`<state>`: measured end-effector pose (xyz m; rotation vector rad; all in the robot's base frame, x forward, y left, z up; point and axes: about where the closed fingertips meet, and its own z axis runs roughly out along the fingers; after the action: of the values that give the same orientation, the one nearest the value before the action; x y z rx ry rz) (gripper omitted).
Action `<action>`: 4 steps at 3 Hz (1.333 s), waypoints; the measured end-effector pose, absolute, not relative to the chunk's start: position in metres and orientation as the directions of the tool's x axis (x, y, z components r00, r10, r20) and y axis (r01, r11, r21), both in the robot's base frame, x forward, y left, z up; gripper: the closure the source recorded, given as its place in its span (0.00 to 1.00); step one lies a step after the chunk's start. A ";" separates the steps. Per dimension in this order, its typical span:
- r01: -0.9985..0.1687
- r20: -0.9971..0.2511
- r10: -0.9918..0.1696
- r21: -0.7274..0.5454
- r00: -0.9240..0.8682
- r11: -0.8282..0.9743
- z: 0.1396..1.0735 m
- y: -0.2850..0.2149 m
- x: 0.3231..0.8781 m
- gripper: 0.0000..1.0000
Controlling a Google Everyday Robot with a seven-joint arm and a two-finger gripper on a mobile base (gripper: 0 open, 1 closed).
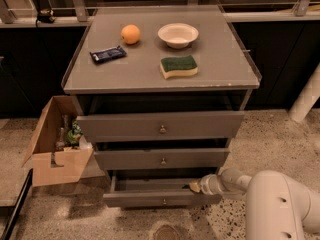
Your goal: Open bottom drawer
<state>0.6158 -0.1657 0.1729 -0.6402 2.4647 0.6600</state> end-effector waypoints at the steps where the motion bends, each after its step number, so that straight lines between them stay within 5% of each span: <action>1: -0.588 -0.577 -0.346 0.306 -0.740 0.748 0.176 -0.159 0.619 1.00; 2: -0.739 -0.568 -0.524 0.247 -0.635 0.627 0.175 -0.140 0.616 1.00; 4: -0.751 -0.566 -0.517 0.334 -0.643 0.569 0.157 -0.146 0.588 1.00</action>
Offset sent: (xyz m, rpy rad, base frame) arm -0.0065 0.0457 0.0026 -0.1580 -0.0700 0.5674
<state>0.5884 -0.1463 0.1568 -1.0248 2.3975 0.7868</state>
